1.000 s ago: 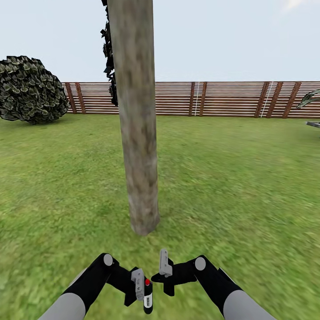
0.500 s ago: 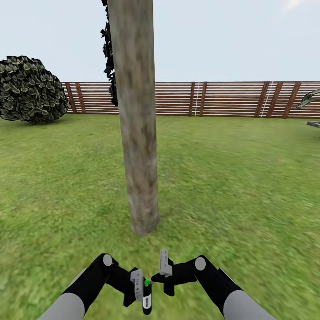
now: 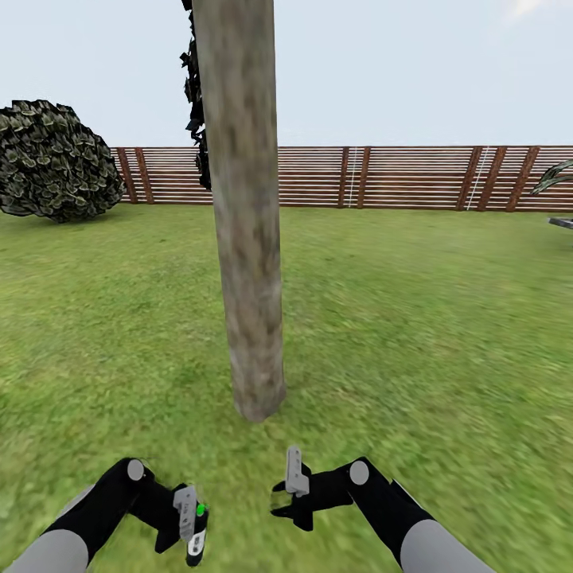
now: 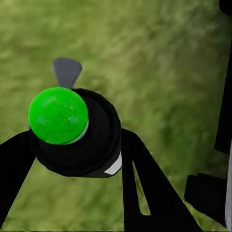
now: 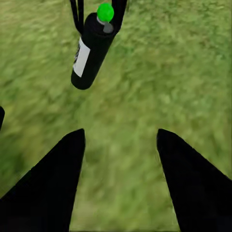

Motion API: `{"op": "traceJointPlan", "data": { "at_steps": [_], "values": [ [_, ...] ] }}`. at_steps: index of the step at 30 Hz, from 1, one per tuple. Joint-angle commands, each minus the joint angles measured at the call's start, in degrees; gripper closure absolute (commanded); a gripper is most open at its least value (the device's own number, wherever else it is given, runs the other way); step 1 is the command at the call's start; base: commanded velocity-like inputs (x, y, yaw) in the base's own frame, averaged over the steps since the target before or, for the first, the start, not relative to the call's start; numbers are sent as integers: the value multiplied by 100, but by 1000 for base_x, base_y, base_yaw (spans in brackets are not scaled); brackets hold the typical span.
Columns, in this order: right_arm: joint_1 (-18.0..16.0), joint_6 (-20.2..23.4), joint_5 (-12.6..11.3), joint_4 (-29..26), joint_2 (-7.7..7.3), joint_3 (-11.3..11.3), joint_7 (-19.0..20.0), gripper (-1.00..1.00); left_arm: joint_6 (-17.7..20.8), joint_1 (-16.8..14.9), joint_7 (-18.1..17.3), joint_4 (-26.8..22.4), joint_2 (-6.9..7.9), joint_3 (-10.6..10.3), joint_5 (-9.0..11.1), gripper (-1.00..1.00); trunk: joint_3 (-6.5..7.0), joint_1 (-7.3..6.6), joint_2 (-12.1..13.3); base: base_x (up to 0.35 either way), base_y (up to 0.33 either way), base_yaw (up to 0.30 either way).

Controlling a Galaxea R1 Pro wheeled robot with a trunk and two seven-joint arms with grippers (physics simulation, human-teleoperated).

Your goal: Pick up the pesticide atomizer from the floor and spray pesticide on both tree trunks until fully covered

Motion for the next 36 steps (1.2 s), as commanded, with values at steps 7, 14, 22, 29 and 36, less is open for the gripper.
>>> {"op": "traceJointPlan", "data": {
  "at_steps": [7, 14, 22, 29, 36],
  "values": [
    [-2, -34, 48, 14, -44, -33, -26, -100, 1, 3, 23, 7, 435, 48, 16, 100, -6, -1, -2, 0, 0, 0],
    [22, -62, -5, 310, -806, -55, -1147, -100, 39, 8, 1099, 145, 415, 1214, 92, 100, -6, -1, -2, 0, 0, 0],
    [63, -478, -146, 2611, -917, -535, -5351, -100, 32, 8, 3869, 1354, -172, 2510, 599, 100, -6, -1, -2, 0, 0, 0],
    [355, -861, -1453, 2860, -707, -1008, -7058, -100, 66, 7, 5709, 2067, -693, 2571, 1401, 100, -6, -1, -2, 0, 0, 0],
    [391, -916, -1790, 2856, -724, -1053, -7202, -100, 225, 8, 5859, 2125, -738, 2567, 1720, 100, -6, -1, -2, 142, -8, 0]
  ]
}}
